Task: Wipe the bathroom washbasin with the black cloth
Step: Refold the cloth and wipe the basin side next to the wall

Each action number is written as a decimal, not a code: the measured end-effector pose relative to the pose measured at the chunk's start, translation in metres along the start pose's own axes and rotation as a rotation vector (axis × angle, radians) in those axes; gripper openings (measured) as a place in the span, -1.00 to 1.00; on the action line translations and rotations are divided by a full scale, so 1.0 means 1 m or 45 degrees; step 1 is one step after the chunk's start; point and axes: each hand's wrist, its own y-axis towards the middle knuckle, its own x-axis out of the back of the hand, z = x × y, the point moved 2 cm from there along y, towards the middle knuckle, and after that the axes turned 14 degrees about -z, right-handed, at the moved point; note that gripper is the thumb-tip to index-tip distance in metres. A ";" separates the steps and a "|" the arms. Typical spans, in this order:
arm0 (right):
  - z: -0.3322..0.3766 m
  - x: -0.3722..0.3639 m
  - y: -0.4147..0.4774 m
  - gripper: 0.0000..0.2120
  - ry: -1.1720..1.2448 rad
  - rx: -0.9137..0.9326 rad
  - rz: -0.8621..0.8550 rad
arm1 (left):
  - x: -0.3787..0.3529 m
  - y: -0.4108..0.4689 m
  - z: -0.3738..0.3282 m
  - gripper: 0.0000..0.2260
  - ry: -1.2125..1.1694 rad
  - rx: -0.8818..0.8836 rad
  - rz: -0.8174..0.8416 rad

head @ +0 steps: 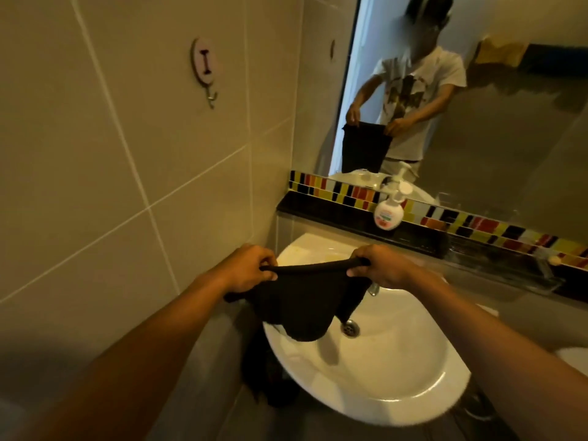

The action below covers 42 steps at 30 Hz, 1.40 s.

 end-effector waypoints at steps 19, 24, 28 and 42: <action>-0.026 -0.080 0.010 -0.78 0.300 -0.305 0.735 | -0.012 -0.023 0.073 -0.82 0.234 0.457 0.584; -0.058 -0.114 0.051 -0.88 0.201 -0.302 0.451 | -0.053 0.003 0.097 -0.85 0.443 0.425 0.286; -0.075 -0.148 0.076 -0.89 0.202 -0.334 0.124 | -0.078 0.026 0.114 -0.87 0.472 0.464 0.075; -0.010 -0.307 0.048 -0.44 0.015 0.534 0.218 | -0.175 -0.056 0.149 -0.63 0.283 0.826 0.059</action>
